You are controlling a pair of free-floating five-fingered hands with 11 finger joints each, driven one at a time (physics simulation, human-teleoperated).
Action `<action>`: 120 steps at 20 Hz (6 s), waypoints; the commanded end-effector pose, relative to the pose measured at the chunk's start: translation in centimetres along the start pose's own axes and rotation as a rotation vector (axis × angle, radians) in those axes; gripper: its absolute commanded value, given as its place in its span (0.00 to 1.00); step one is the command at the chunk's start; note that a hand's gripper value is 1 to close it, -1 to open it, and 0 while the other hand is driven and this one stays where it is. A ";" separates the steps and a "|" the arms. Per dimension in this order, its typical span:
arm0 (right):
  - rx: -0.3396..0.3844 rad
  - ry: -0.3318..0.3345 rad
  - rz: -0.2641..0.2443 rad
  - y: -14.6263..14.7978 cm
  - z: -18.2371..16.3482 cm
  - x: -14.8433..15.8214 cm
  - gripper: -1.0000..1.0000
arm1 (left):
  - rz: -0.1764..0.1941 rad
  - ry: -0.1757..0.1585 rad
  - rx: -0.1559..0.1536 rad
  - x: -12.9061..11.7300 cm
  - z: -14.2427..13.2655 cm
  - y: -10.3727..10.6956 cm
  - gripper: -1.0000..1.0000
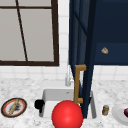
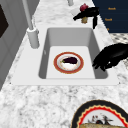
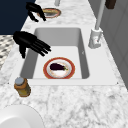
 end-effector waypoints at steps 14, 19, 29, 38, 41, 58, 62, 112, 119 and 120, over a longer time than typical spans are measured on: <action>-0.021 -0.233 0.067 -1.5 2.0 5.8 0.00 | -0.001 0.001 0.001 0.0 0.0 0.0 0.50; -0.017 -0.339 0.069 -2.6 2.5 6.9 0.00 | -0.001 0.001 0.001 0.0 0.0 0.0 0.50; -0.005 -0.455 0.076 -7.5 5.0 8.2 0.00 | -0.001 0.001 0.001 0.0 0.0 0.0 0.50; -0.008 -0.451 0.088 -10.7 8.2 10.9 0.00 | -0.001 0.001 0.001 0.0 0.0 0.0 0.50; -0.007 -0.445 0.095 -12.4 9.4 11.1 0.00 | -0.001 0.001 0.001 0.0 0.0 0.0 0.50; 0.022 -0.449 0.059 -22.4 17.5 8.5 0.00 | -0.001 0.001 0.001 0.0 0.0 0.0 0.50; -0.001 -0.460 0.035 -23.4 19.4 5.8 0.00 | -0.001 0.001 0.001 0.0 0.0 0.0 0.50; 0.288 -0.260 0.167 -21.9 18.0 8.2 0.00 | -0.001 0.001 0.001 0.0 0.0 0.0 0.50; 0.333 -0.249 0.183 -26.1 19.2 9.9 0.00 | -0.001 0.001 0.001 0.0 0.0 0.0 0.50; 0.331 -0.248 0.184 -26.9 19.3 9.8 0.00 | -0.001 0.001 0.001 0.0 0.0 0.0 0.50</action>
